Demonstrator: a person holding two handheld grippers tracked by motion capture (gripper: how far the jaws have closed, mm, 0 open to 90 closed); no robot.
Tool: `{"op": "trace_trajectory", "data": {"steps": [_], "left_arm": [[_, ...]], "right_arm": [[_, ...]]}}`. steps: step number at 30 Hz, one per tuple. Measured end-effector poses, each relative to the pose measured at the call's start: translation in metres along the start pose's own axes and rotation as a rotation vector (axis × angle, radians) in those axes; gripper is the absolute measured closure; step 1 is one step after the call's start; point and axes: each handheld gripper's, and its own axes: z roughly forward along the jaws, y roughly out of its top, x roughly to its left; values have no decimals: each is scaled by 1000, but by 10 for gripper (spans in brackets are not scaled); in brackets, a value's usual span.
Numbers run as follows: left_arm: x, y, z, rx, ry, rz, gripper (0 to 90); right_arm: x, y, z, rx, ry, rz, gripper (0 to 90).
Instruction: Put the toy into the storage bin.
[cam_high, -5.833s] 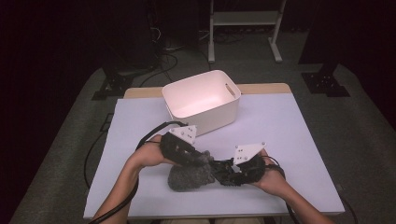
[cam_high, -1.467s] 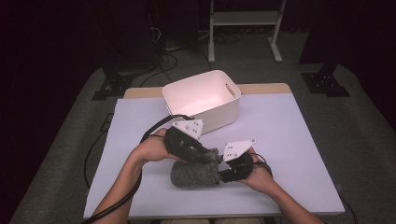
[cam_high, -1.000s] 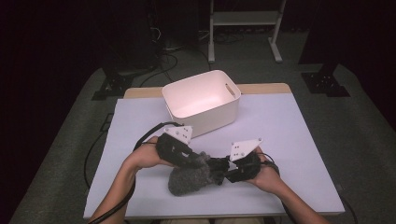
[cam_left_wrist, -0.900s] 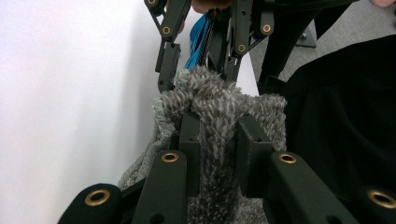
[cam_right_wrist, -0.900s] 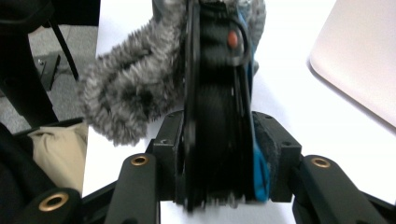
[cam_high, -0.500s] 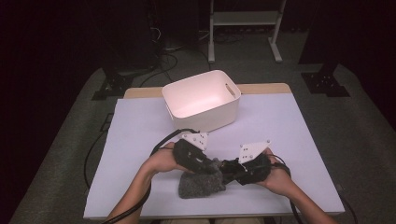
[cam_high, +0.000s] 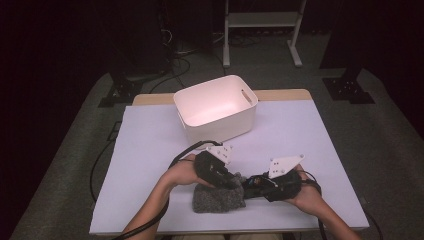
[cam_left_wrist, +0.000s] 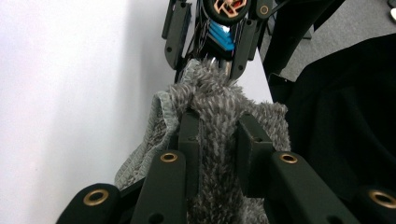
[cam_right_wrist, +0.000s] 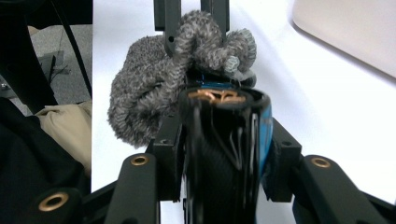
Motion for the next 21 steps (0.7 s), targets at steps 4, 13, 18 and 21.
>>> {"op": "trace_trajectory", "data": {"steps": [4, 13, 18, 21], "left_arm": [[1, 2, 3, 5, -1, 6, 744], [1, 6, 8, 32, 7, 20, 739], [2, 3, 12, 80, 21, 14, 739], [2, 2, 12, 76, 18, 16, 739]], "right_arm": [[0, -7, -3, -5, 1, 14, 559], [0, -27, -7, 12, -5, 41, 559], [1, -41, -5, 38, -23, 44, 559], [1, -38, -5, 54, -21, 42, 558]]}}
